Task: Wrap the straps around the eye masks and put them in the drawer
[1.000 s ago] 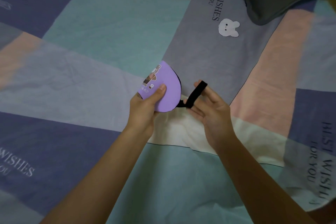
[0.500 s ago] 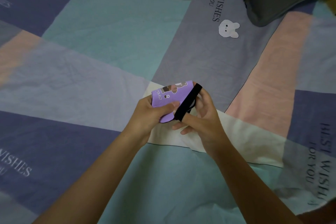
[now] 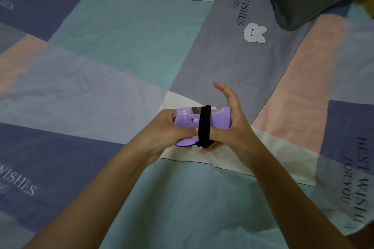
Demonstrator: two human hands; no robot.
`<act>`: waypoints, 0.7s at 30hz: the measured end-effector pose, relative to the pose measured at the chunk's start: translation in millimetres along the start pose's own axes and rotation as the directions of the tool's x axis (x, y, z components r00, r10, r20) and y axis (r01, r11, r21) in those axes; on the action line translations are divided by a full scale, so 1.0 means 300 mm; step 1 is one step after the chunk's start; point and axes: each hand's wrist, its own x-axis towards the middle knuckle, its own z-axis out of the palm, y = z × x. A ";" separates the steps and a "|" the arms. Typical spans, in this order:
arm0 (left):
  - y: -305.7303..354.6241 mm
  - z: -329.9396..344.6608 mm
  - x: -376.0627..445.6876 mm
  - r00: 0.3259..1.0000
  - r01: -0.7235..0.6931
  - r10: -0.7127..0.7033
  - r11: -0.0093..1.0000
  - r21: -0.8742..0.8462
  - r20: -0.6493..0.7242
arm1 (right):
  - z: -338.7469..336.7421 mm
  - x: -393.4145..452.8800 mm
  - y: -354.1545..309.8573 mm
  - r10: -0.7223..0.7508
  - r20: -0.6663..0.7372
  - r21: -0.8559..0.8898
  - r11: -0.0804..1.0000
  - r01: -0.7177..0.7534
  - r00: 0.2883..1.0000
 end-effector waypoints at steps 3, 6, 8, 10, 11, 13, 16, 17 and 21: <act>-0.005 -0.003 0.001 0.998 -0.021 0.019 0.999 -0.037 -0.051 | -0.005 0.004 -0.011 0.035 0.035 0.017 0.999 -0.035 0.999; -0.018 0.013 0.005 0.993 -0.083 0.073 0.991 -0.106 -0.093 | 0.007 0.009 -0.003 0.073 0.001 0.028 0.997 -0.073 0.997; -0.026 0.031 0.011 0.987 -0.084 0.059 0.983 -0.166 -0.151 | 0.018 0.006 0.004 0.075 -0.021 0.016 0.997 -0.075 0.997; -0.022 0.047 0.019 0.976 -0.063 0.010 0.969 -0.238 -0.219 | 0.026 0.002 0.015 0.063 -0.040 -0.001 0.998 -0.063 0.997; -0.017 0.054 0.023 0.971 -0.051 -0.018 0.959 -0.280 -0.239 | 0.029 0.001 0.022 0.061 -0.053 -0.012 0.998 -0.062 0.997; -0.008 0.064 0.029 0.967 -0.041 -0.048 0.940 -0.338 -0.250 | 0.038 -0.003 0.039 0.064 -0.069 -0.045 0.997 -0.068 0.996; 0.001 0.078 0.031 0.977 -0.042 -0.031 0.942 -0.333 -0.212 | 0.049 -0.012 0.052 0.046 -0.044 -0.043 0.998 -0.048 0.998; 0.000 0.081 0.031 0.980 -0.034 -0.029 0.948 -0.315 -0.196 | 0.050 -0.016 0.047 0.019 -0.024 -0.012 1.000 -0.019 1.000; -0.001 0.073 0.040 0.984 0.017 -0.064 0.963 -0.270 -0.166 | 0.039 -0.032 0.033 -0.041 -0.005 0.055 0.998 0.041 0.999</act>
